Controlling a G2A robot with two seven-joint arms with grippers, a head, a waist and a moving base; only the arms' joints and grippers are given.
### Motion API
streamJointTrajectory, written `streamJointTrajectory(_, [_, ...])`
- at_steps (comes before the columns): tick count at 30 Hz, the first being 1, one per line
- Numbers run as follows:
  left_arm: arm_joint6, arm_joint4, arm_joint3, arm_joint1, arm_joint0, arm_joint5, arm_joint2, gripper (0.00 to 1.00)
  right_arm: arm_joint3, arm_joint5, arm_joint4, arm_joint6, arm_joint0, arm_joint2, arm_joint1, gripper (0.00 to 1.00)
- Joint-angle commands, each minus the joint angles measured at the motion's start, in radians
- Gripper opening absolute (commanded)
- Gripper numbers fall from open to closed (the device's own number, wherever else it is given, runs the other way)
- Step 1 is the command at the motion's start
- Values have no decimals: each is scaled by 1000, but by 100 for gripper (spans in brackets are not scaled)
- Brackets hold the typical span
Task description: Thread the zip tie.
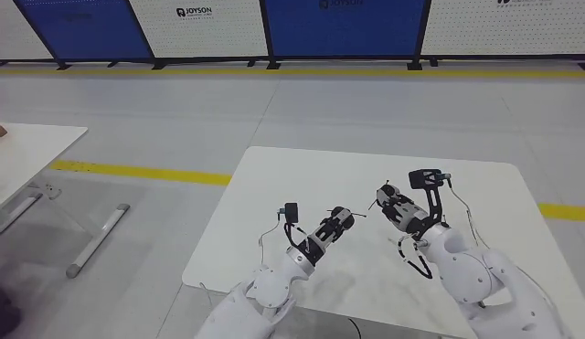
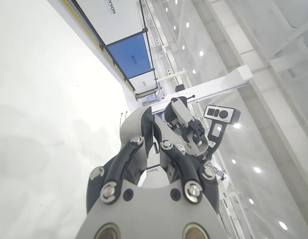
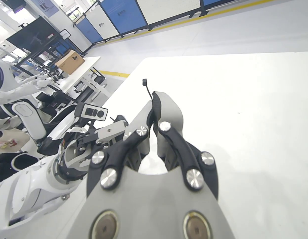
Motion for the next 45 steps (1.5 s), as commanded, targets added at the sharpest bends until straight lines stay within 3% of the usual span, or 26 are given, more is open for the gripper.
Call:
streamJointTrajectory(1, [0, 0, 0, 0, 0, 0, 0, 0, 0, 0, 0, 0, 0, 0, 0, 0])
streamJointTrajectory(36, [2, -5, -3, 0, -1, 2, -1, 0, 1, -2, 0, -9, -5, 1, -1, 0])
streamJointTrajectory(41, [38, -23, 3, -3, -1, -44, -15, 0, 11, -52, 7, -92, -46, -5, -10, 0])
streamJointTrajectory(45, [40, -23, 3, -3, -1, -44, -15, 0, 14, -59, 5, -99, -48, -6, -11, 0])
